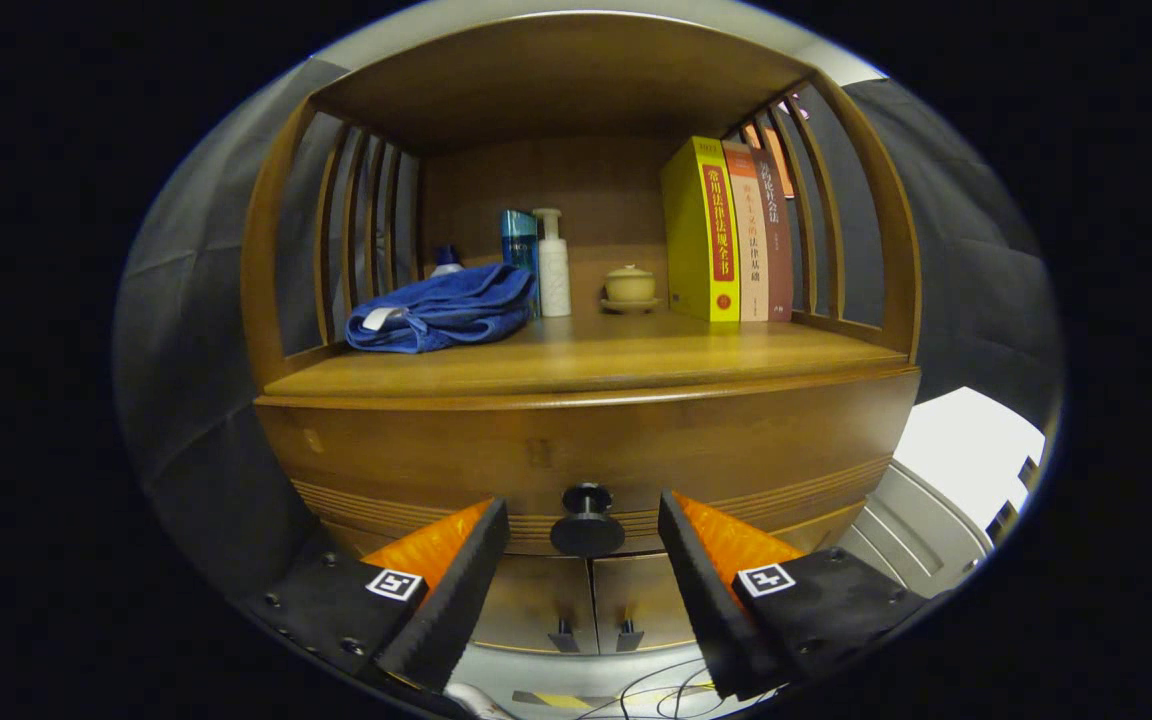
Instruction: Pull open the drawer, take out the items inside it, and place them on the countertop above the cabinet.
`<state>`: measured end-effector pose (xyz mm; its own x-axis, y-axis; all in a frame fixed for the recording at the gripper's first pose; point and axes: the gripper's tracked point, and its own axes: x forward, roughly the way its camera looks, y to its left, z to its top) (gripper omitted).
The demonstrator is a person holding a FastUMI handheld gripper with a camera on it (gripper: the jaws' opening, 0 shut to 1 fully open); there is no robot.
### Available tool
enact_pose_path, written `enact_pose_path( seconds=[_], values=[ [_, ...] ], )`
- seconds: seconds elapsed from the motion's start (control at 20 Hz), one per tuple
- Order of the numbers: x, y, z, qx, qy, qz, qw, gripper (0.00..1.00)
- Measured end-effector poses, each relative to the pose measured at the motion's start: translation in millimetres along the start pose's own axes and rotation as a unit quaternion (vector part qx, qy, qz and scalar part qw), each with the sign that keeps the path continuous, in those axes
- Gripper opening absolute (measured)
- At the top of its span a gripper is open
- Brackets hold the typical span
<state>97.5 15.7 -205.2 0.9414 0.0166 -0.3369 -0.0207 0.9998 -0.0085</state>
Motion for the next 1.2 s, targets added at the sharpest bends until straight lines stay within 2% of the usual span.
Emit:
enact_pose_path(
  seconds=[0.15,0.35,0.45,0.6,0.65,0.7,1.05,1.2],
  values=[
    [9.7,-3.3,-6.4,0.001,0.008,-0.006,1.000,0.99],
    [16.1,-2.5,-17.5,0.002,0.025,-0.010,1.000,0.89],
    [19.3,2.9,-15.4,0.002,0.014,-0.003,1.000,0.84],
    [21.8,1.2,-13.8,-0.019,0.008,-0.016,1.000,0.67],
    [19.2,-1.5,-11.0,-0.019,-0.002,-0.019,1.000,0.65],
    [23.8,-0.2,-12.1,-0.009,-0.002,-0.017,1.000,0.55],
    [23.6,0.1,-12.7,0.014,0.008,-0.014,1.000,0.47],
    [14.5,-0.7,-15.2,0.018,0.014,-0.014,1.000,0.47]
  ],
)
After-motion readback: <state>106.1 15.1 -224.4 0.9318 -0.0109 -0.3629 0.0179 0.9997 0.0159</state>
